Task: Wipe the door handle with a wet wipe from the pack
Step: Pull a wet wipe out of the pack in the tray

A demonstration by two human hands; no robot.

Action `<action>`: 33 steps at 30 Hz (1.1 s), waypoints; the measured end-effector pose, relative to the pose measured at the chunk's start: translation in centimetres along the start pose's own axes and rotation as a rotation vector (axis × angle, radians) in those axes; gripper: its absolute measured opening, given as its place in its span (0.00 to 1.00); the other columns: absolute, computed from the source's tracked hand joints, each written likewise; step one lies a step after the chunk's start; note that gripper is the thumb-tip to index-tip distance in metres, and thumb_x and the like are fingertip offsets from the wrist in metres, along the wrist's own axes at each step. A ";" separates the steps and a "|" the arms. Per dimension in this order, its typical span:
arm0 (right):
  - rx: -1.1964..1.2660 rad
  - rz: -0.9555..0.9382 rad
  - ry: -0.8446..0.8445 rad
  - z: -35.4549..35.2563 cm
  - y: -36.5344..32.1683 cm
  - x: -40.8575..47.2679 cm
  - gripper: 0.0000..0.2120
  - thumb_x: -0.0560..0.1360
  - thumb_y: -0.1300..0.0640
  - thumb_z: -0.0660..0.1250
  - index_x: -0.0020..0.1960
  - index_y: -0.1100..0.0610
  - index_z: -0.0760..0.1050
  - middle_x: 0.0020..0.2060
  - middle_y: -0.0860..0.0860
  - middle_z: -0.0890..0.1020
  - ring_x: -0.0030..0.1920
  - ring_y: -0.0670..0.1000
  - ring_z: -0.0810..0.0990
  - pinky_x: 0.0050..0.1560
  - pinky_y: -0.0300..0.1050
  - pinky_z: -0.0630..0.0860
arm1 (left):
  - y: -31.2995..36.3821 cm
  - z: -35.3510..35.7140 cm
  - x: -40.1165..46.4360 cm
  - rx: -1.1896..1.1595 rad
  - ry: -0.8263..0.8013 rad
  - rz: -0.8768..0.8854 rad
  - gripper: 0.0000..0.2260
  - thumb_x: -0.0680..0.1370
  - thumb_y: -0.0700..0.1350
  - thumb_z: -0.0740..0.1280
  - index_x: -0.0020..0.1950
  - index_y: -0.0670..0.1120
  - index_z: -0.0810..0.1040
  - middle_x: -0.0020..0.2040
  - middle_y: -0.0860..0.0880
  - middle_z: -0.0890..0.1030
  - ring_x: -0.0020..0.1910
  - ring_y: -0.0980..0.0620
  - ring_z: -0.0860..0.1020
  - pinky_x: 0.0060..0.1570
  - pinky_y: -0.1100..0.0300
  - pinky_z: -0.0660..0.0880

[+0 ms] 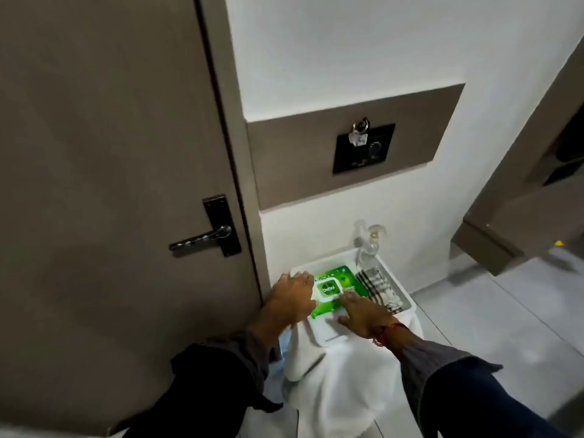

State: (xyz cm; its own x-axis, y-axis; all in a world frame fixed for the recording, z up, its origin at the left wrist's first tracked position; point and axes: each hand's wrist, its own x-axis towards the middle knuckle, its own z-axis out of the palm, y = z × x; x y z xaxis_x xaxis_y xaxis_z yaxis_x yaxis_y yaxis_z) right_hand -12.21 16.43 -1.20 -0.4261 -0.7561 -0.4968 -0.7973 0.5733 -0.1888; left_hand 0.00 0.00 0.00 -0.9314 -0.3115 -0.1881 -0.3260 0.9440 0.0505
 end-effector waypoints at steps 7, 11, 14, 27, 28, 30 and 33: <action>-0.071 -0.069 -0.047 3.5 3.5 5.8 0.37 0.87 0.41 0.52 0.87 0.61 0.46 0.87 0.57 0.48 0.87 0.56 0.47 0.85 0.54 0.49 | 3.1 6.9 7.0 0.000 -0.154 -0.108 0.29 0.85 0.51 0.55 0.82 0.40 0.52 0.83 0.42 0.56 0.82 0.47 0.55 0.80 0.42 0.51; -0.093 -0.064 -0.024 5.2 4.0 6.9 0.37 0.87 0.42 0.50 0.86 0.63 0.45 0.86 0.59 0.46 0.87 0.57 0.47 0.85 0.53 0.48 | 3.8 8.6 9.1 0.036 -0.183 -0.153 0.29 0.85 0.49 0.55 0.82 0.38 0.50 0.83 0.40 0.55 0.82 0.44 0.55 0.80 0.42 0.54; -0.088 -0.068 0.002 5.7 3.7 7.0 0.37 0.87 0.43 0.50 0.86 0.65 0.45 0.86 0.61 0.47 0.87 0.59 0.47 0.86 0.54 0.48 | 4.2 9.2 10.7 0.033 -0.173 -0.180 0.28 0.85 0.48 0.57 0.81 0.36 0.53 0.81 0.37 0.58 0.80 0.40 0.60 0.79 0.44 0.58; -0.071 -0.048 -0.059 5.8 3.4 8.1 0.39 0.85 0.44 0.54 0.85 0.68 0.46 0.85 0.64 0.50 0.86 0.62 0.51 0.86 0.56 0.51 | 2.8 10.0 11.5 0.098 -0.108 -0.058 0.27 0.87 0.53 0.50 0.80 0.35 0.55 0.80 0.35 0.62 0.79 0.39 0.62 0.79 0.47 0.60; -0.068 -0.047 -0.069 5.6 3.4 8.2 0.39 0.85 0.44 0.55 0.85 0.68 0.47 0.85 0.64 0.50 0.86 0.62 0.51 0.86 0.55 0.51 | 2.6 9.5 11.4 0.072 -0.098 -0.053 0.26 0.87 0.52 0.50 0.80 0.37 0.57 0.78 0.36 0.65 0.77 0.40 0.66 0.76 0.48 0.64; -0.061 -0.048 -0.090 5.3 3.4 8.3 0.39 0.85 0.44 0.55 0.85 0.68 0.48 0.85 0.64 0.51 0.86 0.62 0.52 0.86 0.55 0.52 | 1.9 8.2 11.0 0.018 -0.034 -0.044 0.21 0.87 0.48 0.52 0.79 0.41 0.60 0.73 0.38 0.73 0.69 0.41 0.76 0.65 0.48 0.74; -0.058 -0.046 -0.100 4.9 3.5 8.4 0.39 0.85 0.43 0.56 0.85 0.68 0.49 0.85 0.64 0.52 0.86 0.62 0.54 0.85 0.56 0.54 | 0.5 6.5 11.1 -0.118 0.043 0.021 0.25 0.85 0.38 0.56 0.82 0.48 0.58 0.76 0.41 0.71 0.69 0.41 0.76 0.65 0.47 0.76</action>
State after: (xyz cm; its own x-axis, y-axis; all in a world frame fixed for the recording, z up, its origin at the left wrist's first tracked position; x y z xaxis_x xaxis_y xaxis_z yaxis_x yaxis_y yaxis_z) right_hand -16.47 13.60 -10.23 -0.3459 -0.7442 -0.5714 -0.8399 0.5171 -0.1651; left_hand -9.41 -2.28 -8.40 -0.9433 -0.2990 -0.1441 -0.3212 0.9317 0.1695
